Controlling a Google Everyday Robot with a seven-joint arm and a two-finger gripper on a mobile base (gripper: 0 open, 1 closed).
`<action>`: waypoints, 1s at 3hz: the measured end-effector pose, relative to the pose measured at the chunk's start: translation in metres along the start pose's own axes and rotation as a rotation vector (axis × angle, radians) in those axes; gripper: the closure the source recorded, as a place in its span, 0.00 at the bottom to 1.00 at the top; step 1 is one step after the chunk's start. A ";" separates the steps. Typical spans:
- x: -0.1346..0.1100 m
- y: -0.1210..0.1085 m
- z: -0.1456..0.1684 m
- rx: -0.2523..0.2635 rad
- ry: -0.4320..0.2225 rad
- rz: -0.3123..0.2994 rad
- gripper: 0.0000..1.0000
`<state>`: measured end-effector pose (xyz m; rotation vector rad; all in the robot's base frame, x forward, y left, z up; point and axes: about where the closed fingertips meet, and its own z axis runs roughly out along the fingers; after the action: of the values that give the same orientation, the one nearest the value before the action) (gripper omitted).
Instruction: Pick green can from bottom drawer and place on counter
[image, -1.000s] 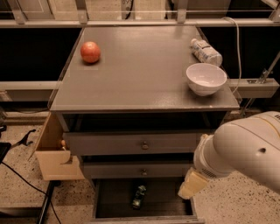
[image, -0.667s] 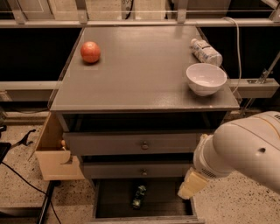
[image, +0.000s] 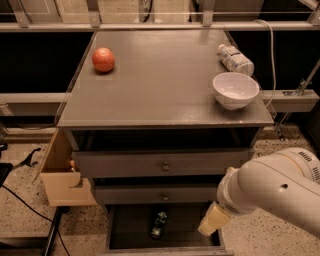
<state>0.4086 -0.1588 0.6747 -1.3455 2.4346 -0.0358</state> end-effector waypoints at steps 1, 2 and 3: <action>0.008 0.009 0.035 -0.036 -0.050 0.036 0.00; 0.013 0.017 0.070 -0.090 -0.128 0.058 0.00; 0.026 0.039 0.117 -0.183 -0.185 0.040 0.00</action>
Offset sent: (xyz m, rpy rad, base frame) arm 0.0020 0.0158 -0.1222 0.2903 0.0211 0.0589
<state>0.4016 -0.1416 0.5499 -1.3107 2.3526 0.3150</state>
